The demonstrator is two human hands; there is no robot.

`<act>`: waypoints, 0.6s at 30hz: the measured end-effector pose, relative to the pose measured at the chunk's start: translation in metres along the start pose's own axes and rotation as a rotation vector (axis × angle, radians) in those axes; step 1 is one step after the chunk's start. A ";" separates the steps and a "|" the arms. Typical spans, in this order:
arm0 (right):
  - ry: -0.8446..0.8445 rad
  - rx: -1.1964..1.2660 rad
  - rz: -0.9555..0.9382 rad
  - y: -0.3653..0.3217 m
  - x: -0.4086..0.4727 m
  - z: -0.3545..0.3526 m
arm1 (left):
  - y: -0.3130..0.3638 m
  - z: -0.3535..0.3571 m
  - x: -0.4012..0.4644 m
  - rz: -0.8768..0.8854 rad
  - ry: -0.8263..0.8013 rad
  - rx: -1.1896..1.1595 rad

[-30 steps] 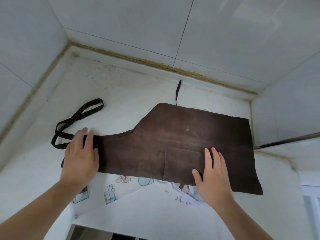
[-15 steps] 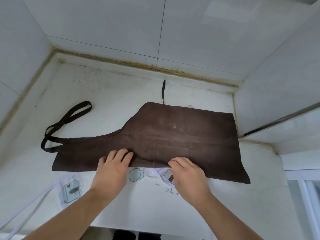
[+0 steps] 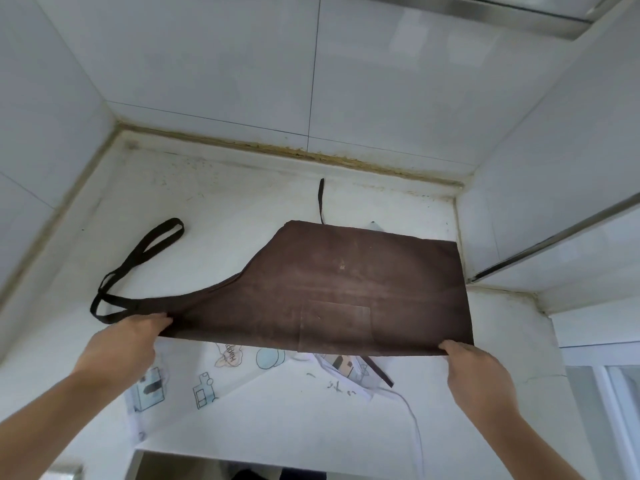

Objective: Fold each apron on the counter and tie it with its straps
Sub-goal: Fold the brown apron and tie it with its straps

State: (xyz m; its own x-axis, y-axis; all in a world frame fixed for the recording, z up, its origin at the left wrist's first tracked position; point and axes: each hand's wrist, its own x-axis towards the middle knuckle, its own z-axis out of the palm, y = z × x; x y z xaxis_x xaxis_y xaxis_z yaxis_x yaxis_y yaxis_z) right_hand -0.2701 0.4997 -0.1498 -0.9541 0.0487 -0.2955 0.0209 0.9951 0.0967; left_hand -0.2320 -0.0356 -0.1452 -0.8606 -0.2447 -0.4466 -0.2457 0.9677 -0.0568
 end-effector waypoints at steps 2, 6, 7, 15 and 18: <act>-0.102 -0.003 -0.063 0.013 0.003 -0.015 | -0.014 -0.016 0.002 0.044 -0.132 0.064; -0.459 0.128 -0.171 0.033 0.019 -0.048 | -0.045 -0.041 0.009 0.126 -0.424 0.174; -0.481 0.121 -0.185 0.036 0.024 -0.055 | -0.047 -0.049 0.012 0.118 -0.469 0.210; -0.306 0.206 -0.087 0.035 0.069 -0.095 | -0.016 -0.087 0.048 -0.049 -0.221 0.186; -0.129 0.290 0.000 0.027 0.080 -0.090 | -0.004 -0.085 0.059 -0.026 0.179 0.039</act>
State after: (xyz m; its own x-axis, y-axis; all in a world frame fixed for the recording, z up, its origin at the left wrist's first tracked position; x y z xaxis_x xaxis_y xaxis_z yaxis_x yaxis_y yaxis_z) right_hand -0.3727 0.5224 -0.0852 -0.9089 0.0405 -0.4150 0.1226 0.9772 -0.1732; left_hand -0.3194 -0.0595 -0.0950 -0.9205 -0.2736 -0.2791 -0.2549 0.9616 -0.1020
